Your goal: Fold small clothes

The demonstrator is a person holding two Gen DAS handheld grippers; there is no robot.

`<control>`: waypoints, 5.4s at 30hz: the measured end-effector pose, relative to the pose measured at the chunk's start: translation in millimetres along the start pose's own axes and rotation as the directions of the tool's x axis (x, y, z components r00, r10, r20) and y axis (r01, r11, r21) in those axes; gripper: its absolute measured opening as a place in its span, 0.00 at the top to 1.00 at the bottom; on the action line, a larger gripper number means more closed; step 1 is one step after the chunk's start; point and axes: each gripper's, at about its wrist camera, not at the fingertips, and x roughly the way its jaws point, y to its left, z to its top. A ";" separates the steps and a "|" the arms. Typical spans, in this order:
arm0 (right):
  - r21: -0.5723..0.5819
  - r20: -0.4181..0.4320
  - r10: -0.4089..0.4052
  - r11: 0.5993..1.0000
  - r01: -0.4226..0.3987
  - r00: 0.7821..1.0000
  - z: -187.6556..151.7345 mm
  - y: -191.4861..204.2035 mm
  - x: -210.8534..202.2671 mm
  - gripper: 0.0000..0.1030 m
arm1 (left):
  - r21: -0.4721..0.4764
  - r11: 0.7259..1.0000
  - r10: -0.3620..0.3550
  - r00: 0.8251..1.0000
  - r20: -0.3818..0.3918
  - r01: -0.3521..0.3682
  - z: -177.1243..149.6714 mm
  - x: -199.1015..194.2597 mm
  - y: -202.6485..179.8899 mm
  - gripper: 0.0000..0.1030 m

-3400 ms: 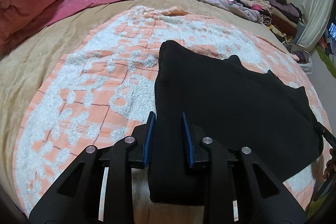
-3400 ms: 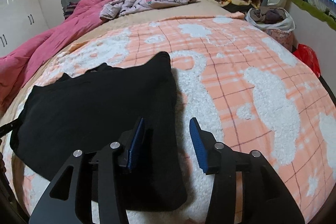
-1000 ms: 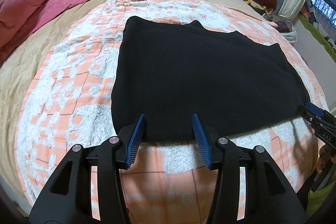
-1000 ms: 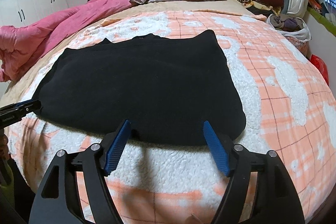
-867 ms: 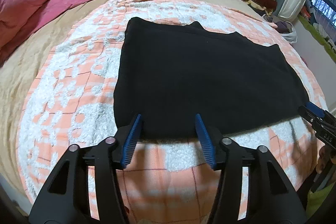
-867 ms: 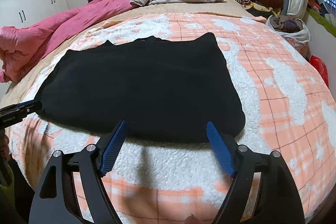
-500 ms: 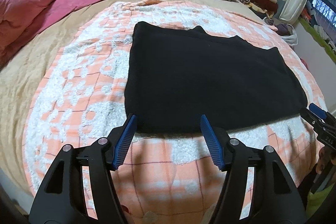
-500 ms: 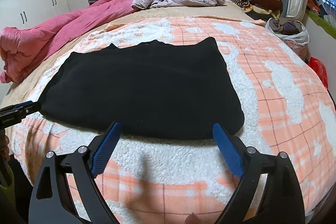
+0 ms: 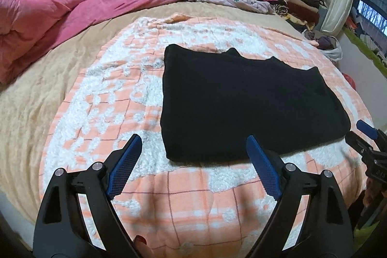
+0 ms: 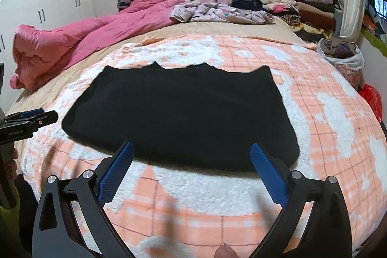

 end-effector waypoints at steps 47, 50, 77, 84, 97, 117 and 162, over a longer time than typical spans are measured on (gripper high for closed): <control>-0.482 -0.070 0.024 0.874 -0.055 0.997 -10.4 179.2 90.3 0.04 | -0.111 0.988 0.102 0.994 -0.026 -0.104 51.1 62.6 78.8 0.10; -0.505 -0.075 -0.008 0.863 -0.031 0.997 -14.3 184.4 98.7 0.04 | -0.109 0.988 0.102 0.994 -0.033 -0.105 51.8 66.7 80.4 0.10; -0.565 -0.007 -0.078 0.823 0.061 0.997 -3.3 199.8 144.7 0.05 | -0.125 0.988 0.086 0.994 -0.073 -0.094 68.2 100.5 83.1 0.10; -0.561 0.024 -0.067 0.825 0.069 0.997 -1.9 198.0 144.0 0.28 | -0.159 0.986 0.027 0.994 -0.106 -0.044 73.3 113.9 82.8 0.10; -0.428 0.112 0.045 0.904 0.007 0.993 15.5 160.6 104.4 0.79 | -0.269 0.942 -0.254 0.950 -0.182 0.200 87.1 136.4 45.8 0.14; -0.089 0.197 0.084 0.994 -0.067 0.977 23.2 45.0 37.5 0.83 | -0.180 0.930 -0.349 0.925 -0.147 0.322 133.0 107.3 -105.5 0.68; 0.529 0.083 0.273 0.803 -0.275 0.958 19.0 -131.2 56.6 0.34 | -0.027 0.983 -0.181 0.968 -0.171 0.179 80.6 127.8 -145.0 0.33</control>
